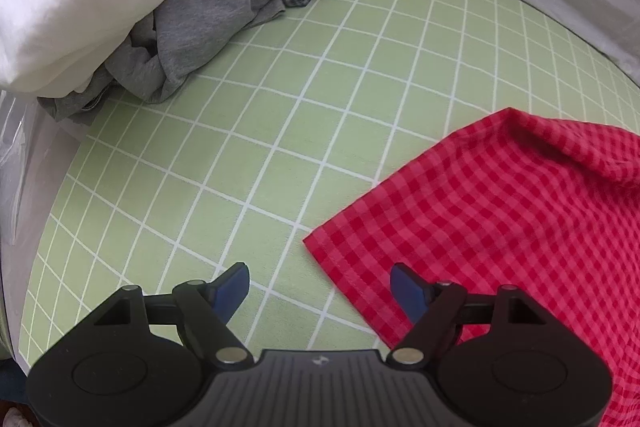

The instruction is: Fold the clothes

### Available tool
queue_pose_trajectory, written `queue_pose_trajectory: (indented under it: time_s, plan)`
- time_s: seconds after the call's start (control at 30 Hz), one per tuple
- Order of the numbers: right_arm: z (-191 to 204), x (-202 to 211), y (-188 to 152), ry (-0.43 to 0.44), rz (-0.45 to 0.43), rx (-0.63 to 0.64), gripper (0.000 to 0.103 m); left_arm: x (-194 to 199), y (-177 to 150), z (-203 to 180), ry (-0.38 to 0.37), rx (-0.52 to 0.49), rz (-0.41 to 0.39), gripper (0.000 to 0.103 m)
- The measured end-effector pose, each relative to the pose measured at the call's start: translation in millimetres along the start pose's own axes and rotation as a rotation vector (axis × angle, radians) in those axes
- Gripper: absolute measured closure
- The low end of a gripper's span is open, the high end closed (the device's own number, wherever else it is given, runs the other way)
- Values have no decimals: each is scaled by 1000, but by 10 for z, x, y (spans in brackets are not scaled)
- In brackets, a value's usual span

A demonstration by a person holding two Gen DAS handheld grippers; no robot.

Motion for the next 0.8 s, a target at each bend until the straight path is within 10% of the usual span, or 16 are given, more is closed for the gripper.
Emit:
queue_pose_trajectory:
  time_s: [0.27, 0.33, 0.4, 0.47, 0.57, 0.8]
  plan:
    - [-265, -269, -249, -146, 57, -17, 27, -199, 61, 23, -10, 2, 28, 25]
    - [-302, -275, -256, -160, 57, -6, 28, -196, 73, 23, -30, 22, 7, 36]
    - [-317, -265, -262, -155, 60, -4, 32, -166, 88, 19, -62, 62, -22, 73]
    - [-297, -251, -272, -130, 61, -1, 52, -142, 92, 15, -44, 65, -30, 99]
    - [-223, -186, -292, -95, 34, 48, 98, -77, 18, 81, -37, 62, -42, 102]
    - [-182, 46, -428, -37, -39, 145, 102, 237, -505, 539, -12, 123, -51, 102]
Point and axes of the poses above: each gripper's, at about its wrist camera, not at the fingertips, and x roughly against the way its jaws point, z to its left, y to its top, the point moved 9 cm from there along -x, roughly the way its jaws point, and after that the axes turned 15 degrees about -y, right-handed, at the moved point
